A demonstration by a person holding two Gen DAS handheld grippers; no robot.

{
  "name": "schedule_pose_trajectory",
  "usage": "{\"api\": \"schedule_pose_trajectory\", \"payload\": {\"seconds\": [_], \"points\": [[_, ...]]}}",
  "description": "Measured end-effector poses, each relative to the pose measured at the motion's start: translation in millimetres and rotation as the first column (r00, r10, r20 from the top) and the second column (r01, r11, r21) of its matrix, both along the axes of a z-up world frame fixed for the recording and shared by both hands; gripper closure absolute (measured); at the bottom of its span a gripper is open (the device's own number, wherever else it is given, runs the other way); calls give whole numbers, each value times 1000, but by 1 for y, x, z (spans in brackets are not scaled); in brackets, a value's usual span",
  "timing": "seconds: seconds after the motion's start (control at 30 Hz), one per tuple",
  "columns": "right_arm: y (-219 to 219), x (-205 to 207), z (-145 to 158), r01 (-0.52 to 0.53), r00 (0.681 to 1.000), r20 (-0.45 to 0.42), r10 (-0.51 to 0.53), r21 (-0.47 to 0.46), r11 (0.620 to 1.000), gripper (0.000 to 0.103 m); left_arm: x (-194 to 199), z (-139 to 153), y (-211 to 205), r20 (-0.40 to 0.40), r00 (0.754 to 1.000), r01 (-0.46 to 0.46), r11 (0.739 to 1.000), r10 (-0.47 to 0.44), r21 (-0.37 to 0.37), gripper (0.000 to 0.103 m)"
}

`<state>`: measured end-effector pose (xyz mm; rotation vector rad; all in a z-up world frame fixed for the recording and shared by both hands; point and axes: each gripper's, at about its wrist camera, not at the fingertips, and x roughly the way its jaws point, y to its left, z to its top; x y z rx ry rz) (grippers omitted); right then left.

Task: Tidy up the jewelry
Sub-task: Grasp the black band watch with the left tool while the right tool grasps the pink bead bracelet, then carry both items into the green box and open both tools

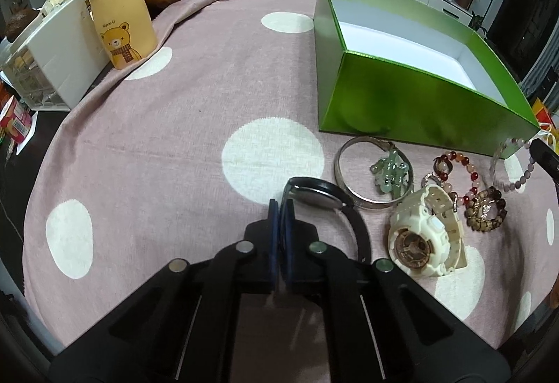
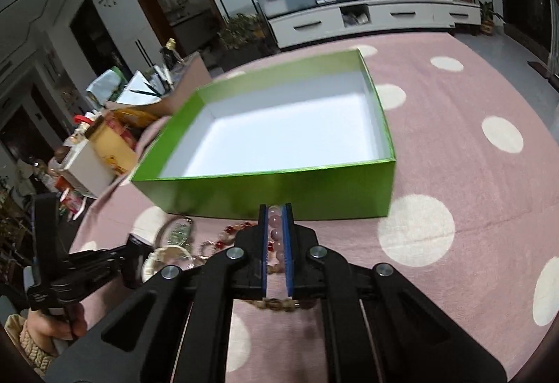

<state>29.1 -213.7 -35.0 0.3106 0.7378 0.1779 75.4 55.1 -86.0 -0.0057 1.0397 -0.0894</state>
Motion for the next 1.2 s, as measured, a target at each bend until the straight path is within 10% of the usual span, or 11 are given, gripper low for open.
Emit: {"api": "schedule_pose_trajectory", "payload": {"seconds": [1.2], "points": [[7, -33, 77, -44, 976, 216, 33, 46, 998, 96, -25, 107, -9, 221, 974, 77, 993, -56, -91, 100]]}}
